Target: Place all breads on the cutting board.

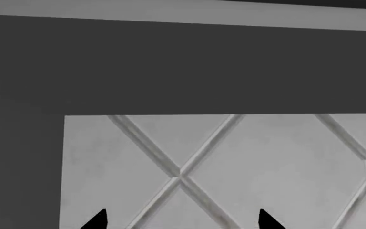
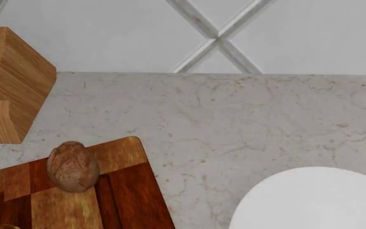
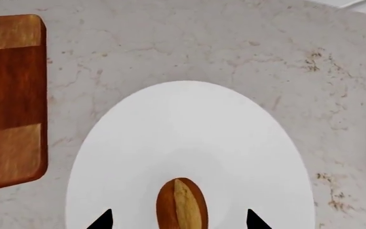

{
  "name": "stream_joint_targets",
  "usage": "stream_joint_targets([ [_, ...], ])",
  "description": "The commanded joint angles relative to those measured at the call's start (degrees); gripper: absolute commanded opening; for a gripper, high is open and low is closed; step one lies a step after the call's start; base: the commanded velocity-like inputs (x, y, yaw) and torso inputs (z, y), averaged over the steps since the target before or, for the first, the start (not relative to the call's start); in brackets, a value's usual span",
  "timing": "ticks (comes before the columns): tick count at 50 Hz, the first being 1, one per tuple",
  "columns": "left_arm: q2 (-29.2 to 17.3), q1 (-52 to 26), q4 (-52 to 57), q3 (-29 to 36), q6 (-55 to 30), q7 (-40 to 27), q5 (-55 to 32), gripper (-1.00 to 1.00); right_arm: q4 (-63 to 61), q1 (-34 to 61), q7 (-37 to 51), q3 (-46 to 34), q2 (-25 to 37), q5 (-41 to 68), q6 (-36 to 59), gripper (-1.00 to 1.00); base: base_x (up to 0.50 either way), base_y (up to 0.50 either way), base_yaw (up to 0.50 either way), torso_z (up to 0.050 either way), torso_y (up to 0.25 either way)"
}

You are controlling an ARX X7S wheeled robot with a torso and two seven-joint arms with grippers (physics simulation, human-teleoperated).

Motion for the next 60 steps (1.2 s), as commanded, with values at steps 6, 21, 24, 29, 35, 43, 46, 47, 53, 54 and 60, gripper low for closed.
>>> stream_joint_targets([
  [6, 0.7, -0.6, 0.3, -1.2, -1.2, 0.9, 0.5, 1.00, 0.8, -6.7, -10.1, 1.8, -0.2, -10.5, 0.1, 1.00, 0.00, 0.00, 0.00, 0.000, 0.000],
  [21, 0.7, -1.1, 0.6, -1.2, -1.2, 0.4, 0.0, 1.00, 0.2, -11.5, -15.3, 0.8, 1.9, -16.7, -0.7, 1.00, 0.00, 0.00, 0.00, 0.000, 0.000],
  [24, 0.5, -1.2, 0.7, -1.3, -1.2, 0.3, -0.2, 1.00, 0.1, -12.5, -16.5, 0.6, 2.2, -17.8, -1.1, 1.00, 0.00, 0.00, 0.00, 0.000, 0.000],
  [29, 0.3, -0.9, 0.9, -1.4, -1.1, 0.2, -0.2, 1.00, 0.0, -13.7, -17.9, 0.3, 3.3, -19.2, -1.3, 1.00, 0.00, 0.00, 0.00, 0.000, 0.000],
  [35, 0.2, -0.4, 1.1, -1.6, -0.8, 0.1, -0.4, 1.00, 0.0, -14.8, -19.2, 0.1, 3.7, -20.7, -1.5, 1.00, 0.00, 0.00, 0.00, 0.000, 0.000],
  [43, -0.2, -0.1, 1.1, -1.8, -0.6, 0.5, -0.1, 1.00, 0.7, -16.2, -21.1, -0.3, 5.4, -22.9, -1.4, 1.00, 0.00, 0.00, 0.00, 0.000, 0.000],
  [46, -0.3, -0.1, 1.2, -1.8, -0.7, 0.5, -0.2, 1.00, 0.4, -17.2, -22.3, -0.6, 5.8, -24.2, -2.0, 1.00, 0.00, 0.00, 0.00, 0.000, 0.000],
  [47, -0.3, -0.1, 1.2, -1.8, -0.6, 0.5, -0.2, 1.00, 0.4, -17.4, -22.6, -0.7, 5.9, -24.4, -2.2, 1.00, 0.00, 0.00, 0.00, 0.000, 0.000],
  [53, -0.7, -0.1, 1.3, -2.1, -0.6, 0.4, -0.4, 1.00, -0.1, -19.3, -24.8, -1.5, 5.5, -26.3, -3.8, 1.00, 0.00, 0.00, 0.00, 0.000, 0.000],
  [54, -0.7, -0.1, 1.3, -2.1, -0.6, 0.4, -0.4, 1.00, -0.1, -19.5, -24.9, -1.6, 5.5, -26.5, -4.0, 1.00, 0.00, 0.00, 0.00, 0.000, 0.000],
  [60, -0.5, -0.5, 1.3, -1.8, -0.7, 0.0, -0.5, 1.00, -0.5, -20.7, -26.2, -2.0, 6.2, -27.6, -4.6, 1.00, 0.00, 0.00, 0.00, 0.000, 0.000],
])
